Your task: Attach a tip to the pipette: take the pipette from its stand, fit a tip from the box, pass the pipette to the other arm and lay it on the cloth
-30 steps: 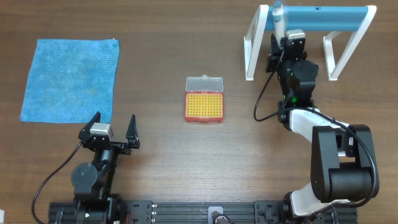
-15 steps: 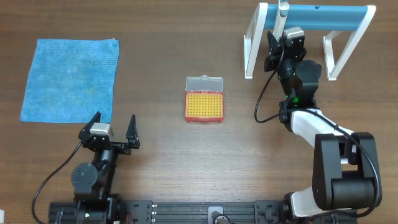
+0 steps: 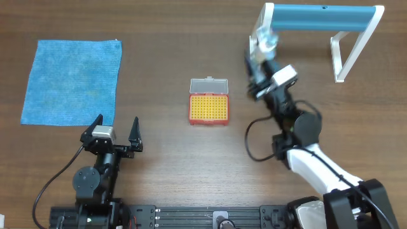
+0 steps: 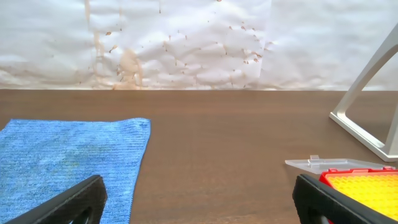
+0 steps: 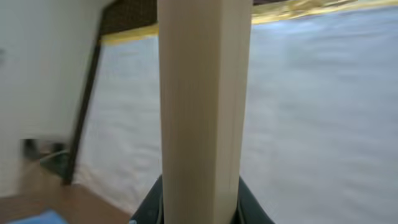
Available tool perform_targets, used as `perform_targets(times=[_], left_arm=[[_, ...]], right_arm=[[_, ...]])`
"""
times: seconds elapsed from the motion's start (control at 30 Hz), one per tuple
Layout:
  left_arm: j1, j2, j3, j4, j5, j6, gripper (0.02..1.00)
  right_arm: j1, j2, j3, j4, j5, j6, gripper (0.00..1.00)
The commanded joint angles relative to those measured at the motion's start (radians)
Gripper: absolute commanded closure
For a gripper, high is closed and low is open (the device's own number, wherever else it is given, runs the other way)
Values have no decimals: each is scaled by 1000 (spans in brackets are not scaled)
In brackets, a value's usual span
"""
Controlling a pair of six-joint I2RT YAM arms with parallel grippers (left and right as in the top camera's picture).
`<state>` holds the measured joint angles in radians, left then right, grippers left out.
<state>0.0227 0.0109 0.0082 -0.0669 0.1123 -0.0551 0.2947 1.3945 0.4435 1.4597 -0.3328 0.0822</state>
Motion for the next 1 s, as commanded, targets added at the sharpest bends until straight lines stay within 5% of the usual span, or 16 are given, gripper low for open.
perform_targets(times=[0.03,0.27,1.0], left_arm=[[-3,-5,-3,-5,-4,-12,51],[-3,-5,-3,-5,-4,-12,53],[-3,-5,-3,-5,-4,-12,53]], right_arm=[[109,103,-36,4,-35,131,919],[199,279,-16,4,-35,131,919],[200,536,118,4,-20,157,923]])
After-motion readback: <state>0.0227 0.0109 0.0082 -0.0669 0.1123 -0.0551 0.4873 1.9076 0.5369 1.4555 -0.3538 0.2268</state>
